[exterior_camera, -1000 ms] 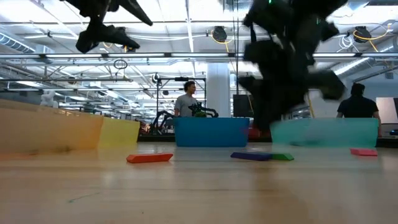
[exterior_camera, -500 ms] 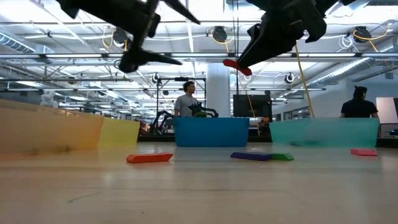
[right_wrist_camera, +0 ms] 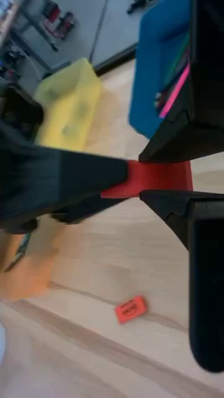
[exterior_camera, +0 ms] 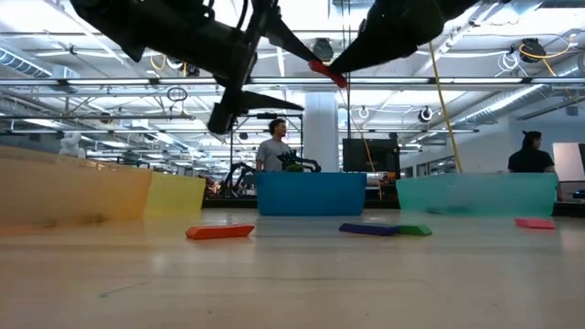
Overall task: Sort crayons/erasers/pens/pencils in bins
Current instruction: Put the red eraser into the yellow bin
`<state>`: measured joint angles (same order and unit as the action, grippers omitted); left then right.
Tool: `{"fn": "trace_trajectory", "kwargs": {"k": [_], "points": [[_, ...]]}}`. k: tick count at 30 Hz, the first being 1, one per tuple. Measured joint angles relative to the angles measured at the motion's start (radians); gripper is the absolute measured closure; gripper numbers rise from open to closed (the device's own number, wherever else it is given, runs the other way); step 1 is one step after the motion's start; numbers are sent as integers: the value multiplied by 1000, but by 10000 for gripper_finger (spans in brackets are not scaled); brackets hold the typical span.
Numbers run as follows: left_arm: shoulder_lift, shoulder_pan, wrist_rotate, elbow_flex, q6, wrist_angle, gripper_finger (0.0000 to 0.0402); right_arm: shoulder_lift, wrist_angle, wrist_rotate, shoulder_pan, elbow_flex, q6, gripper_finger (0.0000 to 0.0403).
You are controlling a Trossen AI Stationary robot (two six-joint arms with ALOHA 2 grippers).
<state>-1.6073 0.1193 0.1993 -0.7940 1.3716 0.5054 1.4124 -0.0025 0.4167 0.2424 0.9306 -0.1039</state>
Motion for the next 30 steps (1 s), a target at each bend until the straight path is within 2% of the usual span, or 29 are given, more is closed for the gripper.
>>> {"fn": "trace_trajectory", "kwargs": {"k": [5,10,14,21,26,30], "points": [[-33,-13,-2,0,-2,83,153,0,13,2,0,0,-40,344],[-37,-24,-50,0,3,98,190,0,14,-1,-5,0,-40,344],[-37,-25,-55,0,-6,111,249,0,16,-4,-13,0,-41,344],[-39,-40,-62,0,-44,169,380,0,23,0,-26,0,-42,344],[-39,-47,-65,0,-62,172,376,0,29,4,-28,0,-47,336],[-33,-47,-63,0,-91,174,385,0,34,4,-26,0,-41,303]]}}
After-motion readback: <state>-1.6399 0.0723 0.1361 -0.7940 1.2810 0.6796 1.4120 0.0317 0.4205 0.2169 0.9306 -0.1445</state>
